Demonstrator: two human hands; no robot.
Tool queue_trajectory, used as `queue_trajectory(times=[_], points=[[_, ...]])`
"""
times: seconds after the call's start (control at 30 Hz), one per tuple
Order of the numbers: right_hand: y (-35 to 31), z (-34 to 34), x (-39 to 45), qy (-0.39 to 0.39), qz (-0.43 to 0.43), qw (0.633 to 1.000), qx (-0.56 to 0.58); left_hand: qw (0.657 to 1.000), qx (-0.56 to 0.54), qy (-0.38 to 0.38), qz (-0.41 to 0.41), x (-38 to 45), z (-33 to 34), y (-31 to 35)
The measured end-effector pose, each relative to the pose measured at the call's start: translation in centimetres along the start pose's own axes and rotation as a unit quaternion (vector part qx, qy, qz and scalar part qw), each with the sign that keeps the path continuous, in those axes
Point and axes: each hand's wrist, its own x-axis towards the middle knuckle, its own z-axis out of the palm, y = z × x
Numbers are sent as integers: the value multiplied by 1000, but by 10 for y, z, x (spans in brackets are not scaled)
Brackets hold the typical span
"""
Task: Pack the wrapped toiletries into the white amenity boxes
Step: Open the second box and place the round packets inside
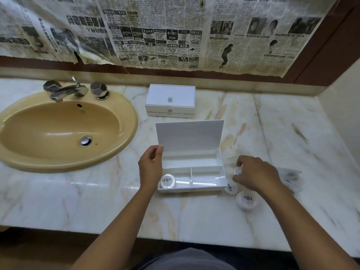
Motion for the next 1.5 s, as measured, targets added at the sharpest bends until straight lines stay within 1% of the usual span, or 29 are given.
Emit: queue_trajectory(times=[0.07,0.13,0.27,0.43,0.57,0.7,0.87,1.13,1.33,1.5], points=[[-3,-17,-5,21,1,1000,13,1000,-2,1,1,0,0,0],[-14,-29,-11,36,-21,998,38,1000,-5,3,1,0,1,0],[-56,-35,-27,64,-110,989,75,1000,-8,4,2,-1,1,1],[-110,-15,-31,56,-217,974,35,1000,0,8,8,-1,1,0],[-137,7,-25,41,-264,964,1,1000,1,11,3,-1,1,0],[-147,23,-18,27,-272,962,-15,1000,-5,10,-3,0,2,-1],[-152,37,-14,9,-266,964,-5,1000,-9,16,-10,0,2,-1],[-145,32,-15,13,-263,965,-15,1000,-12,16,-5,0,3,-1],[-156,36,-22,1,-270,963,-3,1000,-11,16,-5,0,2,-2],[-150,35,-21,20,-271,962,7,1000,-15,15,-1,-1,2,0]])
